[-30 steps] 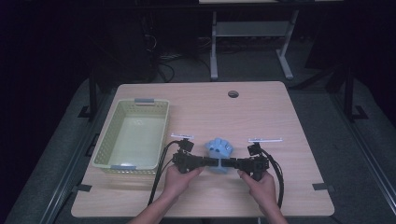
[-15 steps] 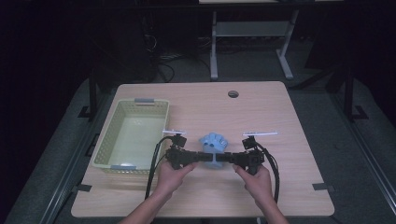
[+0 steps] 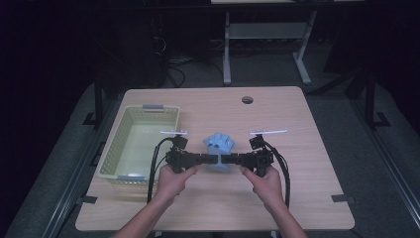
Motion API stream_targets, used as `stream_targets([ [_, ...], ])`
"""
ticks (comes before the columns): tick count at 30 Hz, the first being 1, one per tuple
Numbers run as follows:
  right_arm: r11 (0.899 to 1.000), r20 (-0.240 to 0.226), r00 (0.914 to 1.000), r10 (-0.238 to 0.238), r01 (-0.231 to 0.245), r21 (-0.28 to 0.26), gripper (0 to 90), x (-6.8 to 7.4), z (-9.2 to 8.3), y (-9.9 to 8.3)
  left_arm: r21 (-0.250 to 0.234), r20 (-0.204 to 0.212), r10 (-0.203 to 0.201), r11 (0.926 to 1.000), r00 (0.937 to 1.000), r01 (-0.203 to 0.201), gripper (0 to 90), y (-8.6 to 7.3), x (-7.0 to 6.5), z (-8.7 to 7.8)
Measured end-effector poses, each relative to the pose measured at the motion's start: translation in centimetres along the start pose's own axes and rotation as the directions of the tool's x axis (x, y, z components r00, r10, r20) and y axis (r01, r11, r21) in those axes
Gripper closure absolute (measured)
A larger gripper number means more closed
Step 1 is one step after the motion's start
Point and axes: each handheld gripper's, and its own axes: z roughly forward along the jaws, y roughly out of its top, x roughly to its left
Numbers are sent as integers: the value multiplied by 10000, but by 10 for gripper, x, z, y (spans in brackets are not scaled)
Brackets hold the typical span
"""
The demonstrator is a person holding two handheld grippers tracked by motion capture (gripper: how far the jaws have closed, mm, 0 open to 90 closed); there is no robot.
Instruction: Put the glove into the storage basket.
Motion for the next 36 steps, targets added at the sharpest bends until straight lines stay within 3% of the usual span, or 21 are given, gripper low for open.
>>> stream_targets([
  [11, 9996, -193, 9995, -261, 262, 59, 727, 15, 8, 17, -282, 21, -46, 9996, 10000, 46, 698, 9, 0, -21],
  [16, 9992, -367, 9985, -399, 400, 32, 726, 20, 11, 22, -285, 8, 239, 9993, 9997, -239, 698, 13, 0, -31],
  [21, 9986, -384, 9979, -518, 521, 61, 726, 28, 17, 29, -411, -61, 240, 9989, 9997, -242, 698, 16, 1, -41],
  [36, 9957, -675, 9941, -852, 874, 295, 725, 47, 45, 48, -616, -287, 185, 9979, 9994, -202, 697, 21, 13, -76],
])
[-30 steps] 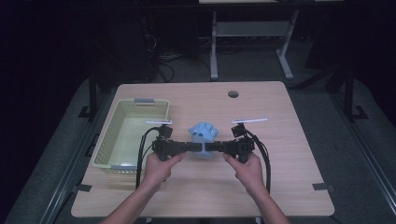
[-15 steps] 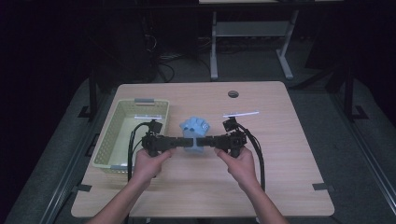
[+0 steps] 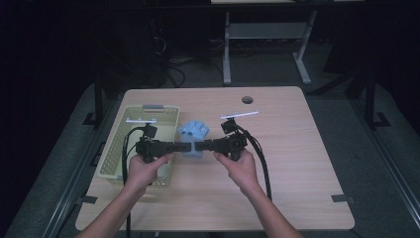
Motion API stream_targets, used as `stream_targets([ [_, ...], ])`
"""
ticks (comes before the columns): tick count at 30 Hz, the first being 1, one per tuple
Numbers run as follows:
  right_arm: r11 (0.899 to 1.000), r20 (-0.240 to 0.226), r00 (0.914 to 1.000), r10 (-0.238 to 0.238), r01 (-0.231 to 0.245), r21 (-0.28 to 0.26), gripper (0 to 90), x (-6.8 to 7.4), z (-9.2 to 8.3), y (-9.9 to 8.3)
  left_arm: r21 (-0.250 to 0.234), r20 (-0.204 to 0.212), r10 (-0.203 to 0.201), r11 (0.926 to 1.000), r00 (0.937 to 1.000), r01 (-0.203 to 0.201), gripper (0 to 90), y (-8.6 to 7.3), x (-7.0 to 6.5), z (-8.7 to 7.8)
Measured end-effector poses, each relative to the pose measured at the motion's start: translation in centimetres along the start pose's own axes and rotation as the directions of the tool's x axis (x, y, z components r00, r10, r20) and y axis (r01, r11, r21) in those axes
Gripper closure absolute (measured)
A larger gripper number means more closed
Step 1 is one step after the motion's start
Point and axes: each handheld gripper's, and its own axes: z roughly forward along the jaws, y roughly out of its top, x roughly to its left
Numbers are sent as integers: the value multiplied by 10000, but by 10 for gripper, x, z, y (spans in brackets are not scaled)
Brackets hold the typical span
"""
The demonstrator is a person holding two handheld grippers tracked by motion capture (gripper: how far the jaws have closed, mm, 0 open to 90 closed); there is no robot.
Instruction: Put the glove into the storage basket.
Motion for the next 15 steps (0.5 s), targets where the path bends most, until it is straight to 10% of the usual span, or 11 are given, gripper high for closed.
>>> stream_targets([
  [15, 9996, -273, 9994, -228, 232, 145, 724, 10, 29, 17, -382, -148, -338, 9987, 9993, 332, 698, 2, 15, -30],
])
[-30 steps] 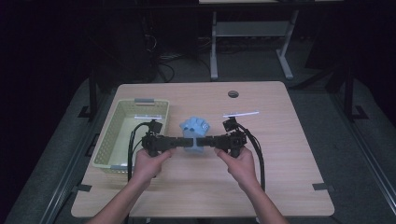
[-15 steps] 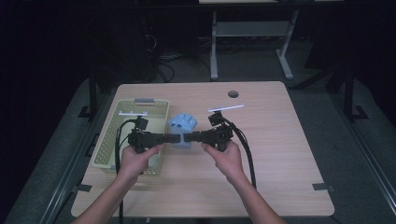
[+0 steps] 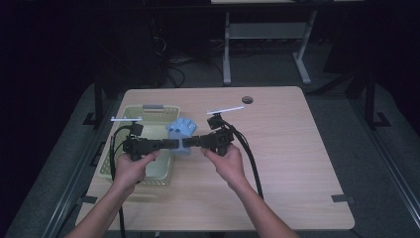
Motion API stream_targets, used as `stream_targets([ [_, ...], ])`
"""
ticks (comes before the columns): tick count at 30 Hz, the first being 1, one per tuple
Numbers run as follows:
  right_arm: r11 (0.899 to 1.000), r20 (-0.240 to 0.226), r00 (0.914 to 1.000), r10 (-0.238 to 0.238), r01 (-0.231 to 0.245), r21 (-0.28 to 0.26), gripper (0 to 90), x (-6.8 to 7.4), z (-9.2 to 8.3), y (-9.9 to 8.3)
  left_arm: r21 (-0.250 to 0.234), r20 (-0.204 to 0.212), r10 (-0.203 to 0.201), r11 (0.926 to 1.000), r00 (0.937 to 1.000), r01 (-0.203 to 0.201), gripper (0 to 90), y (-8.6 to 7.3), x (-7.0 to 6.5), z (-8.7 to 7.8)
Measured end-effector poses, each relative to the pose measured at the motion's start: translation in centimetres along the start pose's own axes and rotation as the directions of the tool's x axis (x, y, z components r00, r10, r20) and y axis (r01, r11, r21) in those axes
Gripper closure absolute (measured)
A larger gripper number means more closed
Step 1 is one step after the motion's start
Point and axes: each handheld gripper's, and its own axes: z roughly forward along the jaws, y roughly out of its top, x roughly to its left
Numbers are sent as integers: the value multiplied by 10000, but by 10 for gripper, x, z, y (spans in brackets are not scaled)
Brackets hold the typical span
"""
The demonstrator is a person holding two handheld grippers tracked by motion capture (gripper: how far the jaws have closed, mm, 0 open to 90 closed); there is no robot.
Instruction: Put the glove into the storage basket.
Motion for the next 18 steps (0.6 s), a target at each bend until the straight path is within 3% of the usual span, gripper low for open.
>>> stream_targets([
  [14, 9989, -329, 9987, -389, 398, 266, 725, 15, 33, 23, -295, -123, -281, 9992, 9995, 277, 702, 6, 17, -35],
  [18, 9991, -492, 9983, -299, 314, 298, 725, 18, 43, 27, -267, -186, -217, 9994, 9996, 212, 705, 8, 22, -46],
])
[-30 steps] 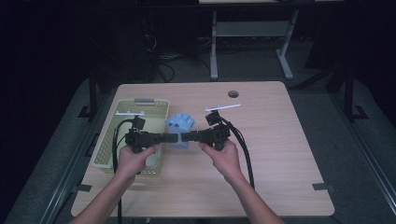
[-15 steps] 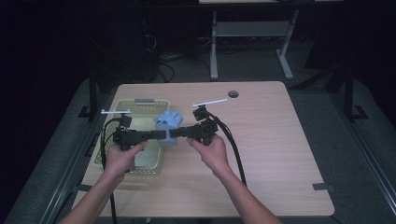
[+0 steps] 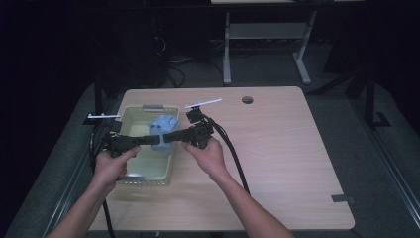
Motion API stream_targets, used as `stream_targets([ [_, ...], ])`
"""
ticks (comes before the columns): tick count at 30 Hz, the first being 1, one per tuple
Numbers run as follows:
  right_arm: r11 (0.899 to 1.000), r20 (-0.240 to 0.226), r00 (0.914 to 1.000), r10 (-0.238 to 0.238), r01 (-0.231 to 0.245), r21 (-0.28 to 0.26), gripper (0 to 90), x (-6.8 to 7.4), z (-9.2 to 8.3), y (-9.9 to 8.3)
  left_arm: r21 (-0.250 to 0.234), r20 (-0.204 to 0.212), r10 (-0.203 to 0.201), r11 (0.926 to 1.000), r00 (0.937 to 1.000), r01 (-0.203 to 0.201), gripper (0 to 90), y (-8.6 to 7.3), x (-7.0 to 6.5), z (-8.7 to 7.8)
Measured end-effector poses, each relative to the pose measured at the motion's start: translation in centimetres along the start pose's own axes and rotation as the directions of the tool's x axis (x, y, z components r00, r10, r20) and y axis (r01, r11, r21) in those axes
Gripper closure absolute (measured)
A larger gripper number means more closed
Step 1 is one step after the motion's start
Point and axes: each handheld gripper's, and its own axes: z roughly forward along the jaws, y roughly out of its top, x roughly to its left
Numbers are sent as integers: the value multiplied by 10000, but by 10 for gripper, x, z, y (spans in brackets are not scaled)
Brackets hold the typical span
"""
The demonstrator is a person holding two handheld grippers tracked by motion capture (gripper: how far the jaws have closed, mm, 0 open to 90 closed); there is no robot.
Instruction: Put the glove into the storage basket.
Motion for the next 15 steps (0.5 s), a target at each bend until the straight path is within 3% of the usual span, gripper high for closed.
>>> stream_targets([
  [15, 9996, 7, 9999, -161, 161, 239, 724, 8, 36, 5, 149, -329, -253, 9996, 9991, 258, 713, -4, 19, -26],
])
